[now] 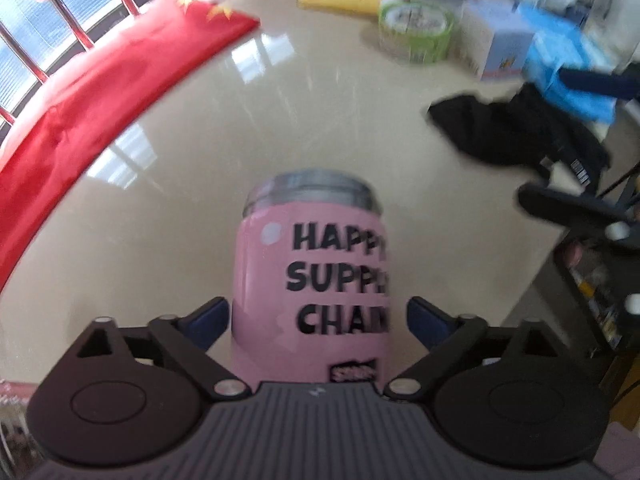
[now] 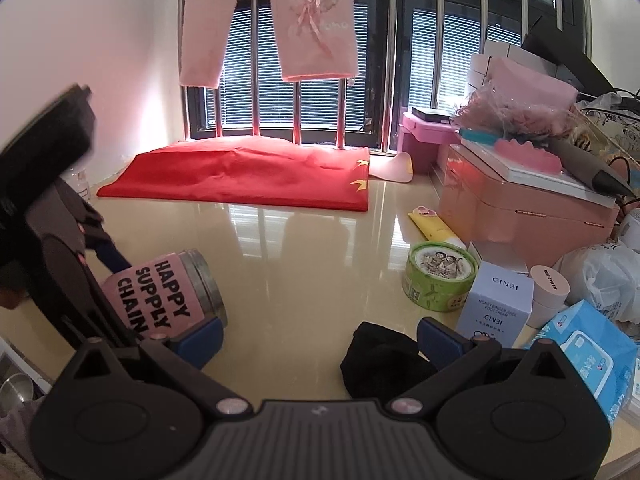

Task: Flip cup upright
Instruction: 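Lift the pink cup with the left gripper, set it down on its side, release, then move the right gripper to the pink cup and close around its body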

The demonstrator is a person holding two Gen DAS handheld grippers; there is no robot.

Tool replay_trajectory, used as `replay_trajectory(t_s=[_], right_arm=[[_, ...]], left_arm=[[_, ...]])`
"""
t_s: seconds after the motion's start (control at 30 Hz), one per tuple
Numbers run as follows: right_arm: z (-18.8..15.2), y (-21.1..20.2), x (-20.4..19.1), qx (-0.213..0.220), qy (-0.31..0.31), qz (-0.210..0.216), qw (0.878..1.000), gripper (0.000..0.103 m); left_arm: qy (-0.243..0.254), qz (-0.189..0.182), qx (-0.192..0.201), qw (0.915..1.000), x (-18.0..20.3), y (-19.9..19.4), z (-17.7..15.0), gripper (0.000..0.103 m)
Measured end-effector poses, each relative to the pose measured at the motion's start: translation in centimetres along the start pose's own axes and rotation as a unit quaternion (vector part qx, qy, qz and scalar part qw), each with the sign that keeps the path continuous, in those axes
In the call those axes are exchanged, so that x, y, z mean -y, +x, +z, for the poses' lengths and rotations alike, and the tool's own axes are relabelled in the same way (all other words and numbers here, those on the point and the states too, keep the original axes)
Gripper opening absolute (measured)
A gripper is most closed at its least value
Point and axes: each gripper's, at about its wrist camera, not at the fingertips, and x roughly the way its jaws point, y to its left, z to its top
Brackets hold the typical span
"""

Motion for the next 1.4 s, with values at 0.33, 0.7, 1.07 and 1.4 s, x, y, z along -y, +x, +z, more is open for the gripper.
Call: replay_trajectory(t_s=[0.33,0.7,1.07,1.4], right_arm=[[0.4,-2.1,-2.0,0.007,-0.007,-0.004,1.000,0.103],[0.9,-4.1,-7.5,0.006,0.002,-0.001,1.000,0.103],[3.0,0.1,-12.2,-0.082,0.117,0.004,0.990,0.103],[5.0,9.4,-10.6,-0.188,0.304,-0.066,0.932,0.103]], left_arm=[[-0.052,0.010,0.076,0.9957,-0.7,-5.8,-4.5,0.103],[-0.112,0.017,0.171,0.9789,-3.0,-10.4,-12.6,0.103],[-0.149,0.043,0.223,0.9625,-6.8,-10.5,-18.5,0.103],[-0.188,0.045,0.214,0.9576,-9.7,-9.3,-19.8,0.103]])
